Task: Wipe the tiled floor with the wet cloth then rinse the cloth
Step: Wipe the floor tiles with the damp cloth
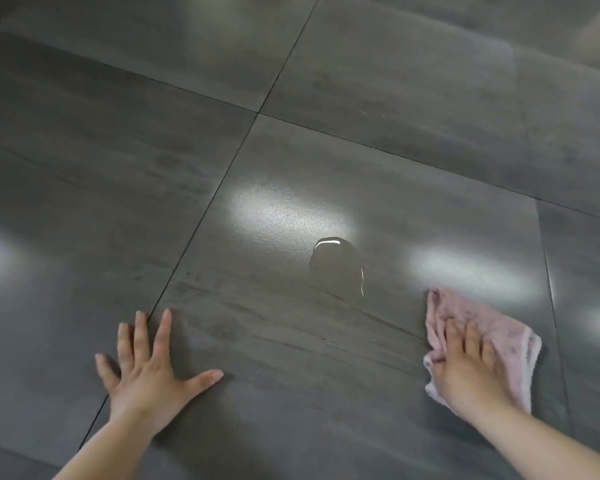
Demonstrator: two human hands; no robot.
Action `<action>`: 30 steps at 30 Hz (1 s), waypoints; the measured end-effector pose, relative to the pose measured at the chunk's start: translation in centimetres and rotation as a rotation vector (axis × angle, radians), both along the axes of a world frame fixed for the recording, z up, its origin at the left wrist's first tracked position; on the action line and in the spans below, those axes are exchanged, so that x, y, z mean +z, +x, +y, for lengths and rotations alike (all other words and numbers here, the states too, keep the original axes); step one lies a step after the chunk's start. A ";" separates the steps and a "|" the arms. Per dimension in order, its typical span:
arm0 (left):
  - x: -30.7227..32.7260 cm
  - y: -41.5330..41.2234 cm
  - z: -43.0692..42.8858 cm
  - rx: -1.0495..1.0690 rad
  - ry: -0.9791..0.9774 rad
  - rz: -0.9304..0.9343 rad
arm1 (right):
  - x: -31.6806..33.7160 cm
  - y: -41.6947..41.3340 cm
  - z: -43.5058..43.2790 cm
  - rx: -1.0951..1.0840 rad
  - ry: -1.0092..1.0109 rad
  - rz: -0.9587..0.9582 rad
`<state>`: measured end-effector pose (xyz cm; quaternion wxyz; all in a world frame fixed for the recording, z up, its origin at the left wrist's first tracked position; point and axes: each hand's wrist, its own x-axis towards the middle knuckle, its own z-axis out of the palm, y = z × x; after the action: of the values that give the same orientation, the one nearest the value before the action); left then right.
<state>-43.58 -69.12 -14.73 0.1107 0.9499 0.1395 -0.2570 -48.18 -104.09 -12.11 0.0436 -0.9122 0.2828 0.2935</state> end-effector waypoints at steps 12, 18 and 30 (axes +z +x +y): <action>-0.1 0.2 -0.1 -0.003 0.009 0.060 | -2.5 12.8 14.5 0.383 0.291 -0.335; 0.4 0.4 -0.2 0.030 -0.036 0.062 | -3.6 9.1 14.0 0.799 0.358 -0.272; 0.4 0.2 -0.2 0.023 -0.032 0.047 | -4.4 8.6 18.1 0.446 0.135 -0.414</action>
<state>-43.35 -69.35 -14.34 0.1254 0.9401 0.1488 -0.2800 -39.58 -85.99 -16.49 0.0952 -0.9871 0.0406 0.1218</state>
